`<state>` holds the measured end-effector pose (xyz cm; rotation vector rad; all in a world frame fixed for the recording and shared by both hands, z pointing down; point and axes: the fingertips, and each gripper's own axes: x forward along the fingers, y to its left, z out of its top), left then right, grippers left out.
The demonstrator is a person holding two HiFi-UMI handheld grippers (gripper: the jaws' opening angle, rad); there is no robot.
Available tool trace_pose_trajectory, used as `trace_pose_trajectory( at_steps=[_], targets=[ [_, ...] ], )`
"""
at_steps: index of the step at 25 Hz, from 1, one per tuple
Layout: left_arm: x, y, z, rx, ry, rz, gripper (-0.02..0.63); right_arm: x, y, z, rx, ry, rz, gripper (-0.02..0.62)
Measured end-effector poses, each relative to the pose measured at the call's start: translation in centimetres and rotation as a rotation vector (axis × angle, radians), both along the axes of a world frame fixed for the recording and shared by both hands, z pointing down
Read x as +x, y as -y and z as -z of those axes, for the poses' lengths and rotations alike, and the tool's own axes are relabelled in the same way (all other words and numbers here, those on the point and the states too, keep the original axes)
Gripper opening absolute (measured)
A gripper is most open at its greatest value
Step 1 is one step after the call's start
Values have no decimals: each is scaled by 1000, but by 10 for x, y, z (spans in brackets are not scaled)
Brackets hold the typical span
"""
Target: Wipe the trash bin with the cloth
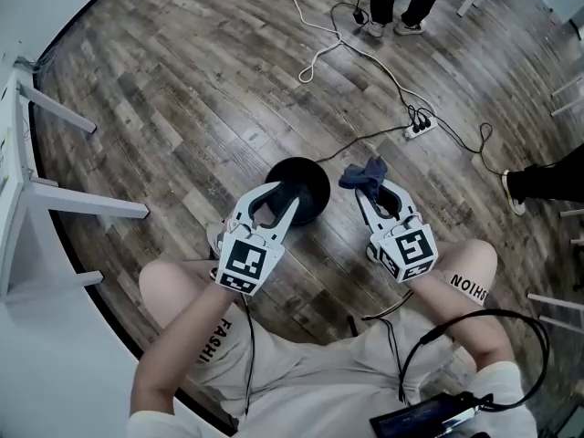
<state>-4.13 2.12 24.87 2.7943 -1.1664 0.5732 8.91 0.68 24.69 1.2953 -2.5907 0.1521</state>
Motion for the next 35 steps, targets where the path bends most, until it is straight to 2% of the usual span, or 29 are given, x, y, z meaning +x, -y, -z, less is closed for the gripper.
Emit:
trace_pose_trajectory(
  at_steps=[7,12,16,20,27,35],
  targets=[
    [5,16,-25,26,-64,6,137,-11,8,8,160,-63,31,78],
    [10,30,-57,-46,-89,37,137,-9,32,-3,159,-25,-38,78],
    [8,39,-71,-104,-128,73,137,-13,43,-12,158,-53,-49,78],
    [6,52,-81,-91,-116,87,137,-15,45,-18,154,-44,-35,78],
    [20,45,-88,-90,-109,57,137,-20,31,-6,253,-57,18,78],
    [25,34,-92,-66,-77,20,129,-26,24,-7,249,-50,29,78]
  ],
)
